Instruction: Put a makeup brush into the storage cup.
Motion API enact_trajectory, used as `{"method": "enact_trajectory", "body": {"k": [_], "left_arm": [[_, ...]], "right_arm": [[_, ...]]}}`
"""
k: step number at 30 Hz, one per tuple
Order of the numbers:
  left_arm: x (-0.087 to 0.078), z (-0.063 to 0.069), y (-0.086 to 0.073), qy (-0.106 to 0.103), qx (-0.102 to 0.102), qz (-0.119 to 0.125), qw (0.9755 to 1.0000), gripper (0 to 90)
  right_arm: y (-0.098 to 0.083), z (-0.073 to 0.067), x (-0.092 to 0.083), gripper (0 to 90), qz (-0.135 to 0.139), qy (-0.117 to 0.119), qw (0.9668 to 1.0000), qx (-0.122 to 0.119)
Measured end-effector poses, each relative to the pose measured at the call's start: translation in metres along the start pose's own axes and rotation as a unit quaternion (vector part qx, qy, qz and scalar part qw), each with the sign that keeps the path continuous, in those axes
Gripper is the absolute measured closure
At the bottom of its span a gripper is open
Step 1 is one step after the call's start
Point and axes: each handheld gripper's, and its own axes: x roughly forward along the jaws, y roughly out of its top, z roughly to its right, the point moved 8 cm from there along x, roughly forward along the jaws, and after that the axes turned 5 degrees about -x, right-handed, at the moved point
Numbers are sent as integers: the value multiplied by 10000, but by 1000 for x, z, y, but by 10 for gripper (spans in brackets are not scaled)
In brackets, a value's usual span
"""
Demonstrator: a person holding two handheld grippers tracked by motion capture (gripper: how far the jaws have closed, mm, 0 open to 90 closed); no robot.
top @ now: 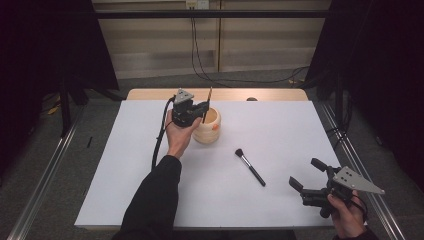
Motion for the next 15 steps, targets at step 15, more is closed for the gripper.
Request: {"method": "enact_trajectory", "body": {"k": [15], "left_arm": [[3, 0, -4, -51, -44, -11, 10000, 788]], "right_arm": [[0, 0, 0, 0, 4, 10, 10000, 8]]}}
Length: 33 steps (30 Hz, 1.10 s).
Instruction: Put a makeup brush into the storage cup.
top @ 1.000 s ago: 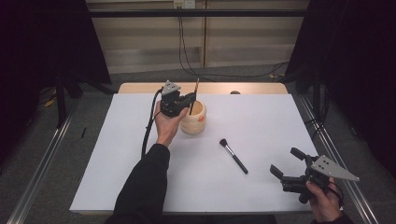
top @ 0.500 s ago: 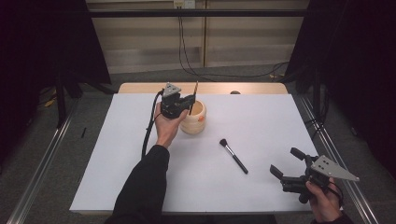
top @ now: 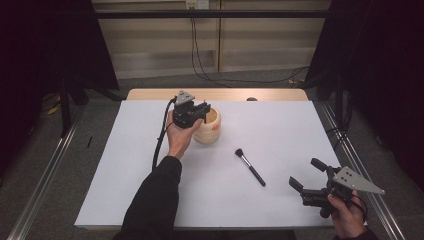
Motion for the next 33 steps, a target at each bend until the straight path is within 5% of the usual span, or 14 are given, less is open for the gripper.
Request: {"method": "enact_trajectory", "body": {"k": [9, 12, 14, 19, 25, 33], "left_arm": [[-5, -3, 1, -91, -163, 6, 9998, 646], [-7, -5, 2, -27, -204, -4, 9998, 544], [-9, -8, 2, 159, -52, -45, 9998, 419], [-12, -12, 2, 130, 21, -113, 9998, 260], [-16, -16, 5, 133, -281, -72, 9995, 99], [-22, -12, 9, 252, -335, -56, 9991, 47]], "right_arm": [[0, 0, 0, 0, -2, 11, 10000, 33], [0, 0, 0, 0, 1, 8, 10000, 32], [0, 0, 0, 0, 4, 3, 10000, 37], [0, -1, 0, 0, -5, 13, 10000, -5], [0, 0, 0, 0, -9, 9, 10000, -4], [0, -1, 1, 0, -14, 6, 10000, 7]]}}
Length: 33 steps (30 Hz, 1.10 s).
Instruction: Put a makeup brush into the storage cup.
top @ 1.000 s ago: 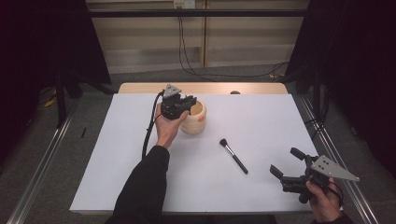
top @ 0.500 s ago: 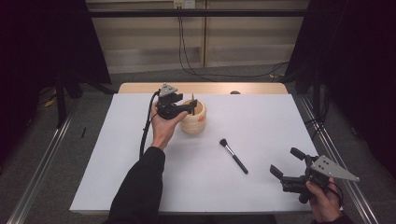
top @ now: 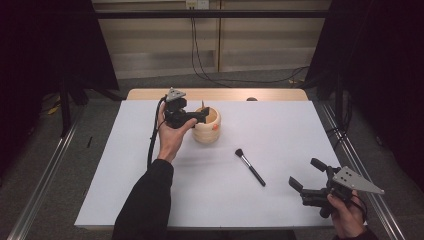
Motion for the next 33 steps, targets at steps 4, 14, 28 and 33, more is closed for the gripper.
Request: {"method": "enact_trajectory", "body": {"k": [4, 14, 28, 33], "left_arm": [[-6, 3, 2, -132, 72, 94, 9998, 17], [-20, 3, 1, 99, 529, 205, 9983, 17], [-60, -1, -2, 152, 379, 487, 9980, 14], [-70, 5, -2, 114, 444, 534, 9975, 12]], "right_arm": [[0, 0, 0, 0, -1, 6, 10000, 1], [0, -1, 0, 0, 10, 26, 10000, -11], [0, -1, 0, 0, -11, -8, 10000, -17], [0, -1, 0, 0, -22, 3, 10000, -29]]}}
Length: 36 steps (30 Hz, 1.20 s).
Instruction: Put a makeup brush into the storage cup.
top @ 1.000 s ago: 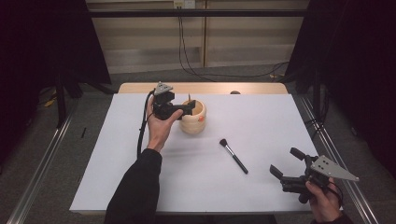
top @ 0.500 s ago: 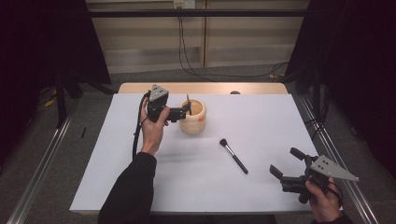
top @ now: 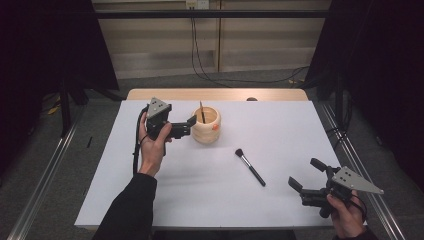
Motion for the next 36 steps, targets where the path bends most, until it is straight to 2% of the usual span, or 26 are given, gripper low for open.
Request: {"method": "enact_trajectory", "body": {"k": [2, 3, 6, 8, 9, 10, 15, 19, 22, 24, 26, 28, 29, 32, 35, 36], "left_arm": [[-4, 1, 1, 25, 11, 62, 10000, 13], [-6, 1, -1, -34, 49, 43, 10000, 13], [-10, 2, -5, 18, 75, 12, 10000, 14], [-12, 6, -7, -135, 53, 14, 9999, 16], [-13, 7, -8, -165, 157, 2, 9997, 16], [-15, 8, -9, -114, 234, 11, 9997, 18], [-27, 11, -7, -197, 206, 97, 9995, 18], [-39, 13, -10, -238, 299, 143, 9992, 14], [-47, 13, -15, -154, 339, 207, 9991, 12], [-51, 11, -16, -54, 301, 251, 9992, 13], [-54, 10, -17, -56, 185, 326, 9993, 11], [-58, 9, -22, -46, 249, 258, 9993, 9], [-60, 9, -24, 28, 265, 261, 9993, 8], [-65, 9, -36, 181, 535, 145, 9983, 13], [-71, 9, -39, 139, 374, 250, 9989, 12], [-74, 9, -41, 135, 390, 219, 9989, 11]], "right_arm": [[0, 0, 0, 0, 14, -11, 10000, 14], [1, 0, 0, 0, 27, -18, 10000, 8], [0, 1, -1, 0, 22, -8, 10000, -16], [0, 1, 0, 0, 34, -36, 10000, 30], [0, 1, 0, 0, 37, -37, 10000, 46], [1, 1, 0, 0, 39, -27, 10000, 25], [0, 0, 0, 0, 11, -5, 10000, 8], [0, 0, 0, 0, 22, -18, 10000, 11], [0, -1, 0, 0, 9, -4, 10000, 7], [0, -1, 0, 0, -1, 8, 10000, -14], [0, 0, 0, 0, 5, 9, 10000, -10], [0, -1, 0, 0, 4, -14, 10000, 27], [0, 0, 0, 0, 16, -26, 10000, 20], [0, 0, 0, 0, 2, 7, 10000, -5], [0, 0, 0, 0, 17, -19, 10000, 23], [0, 0, 0, 0, -3, 2, 10000, -13]]}}
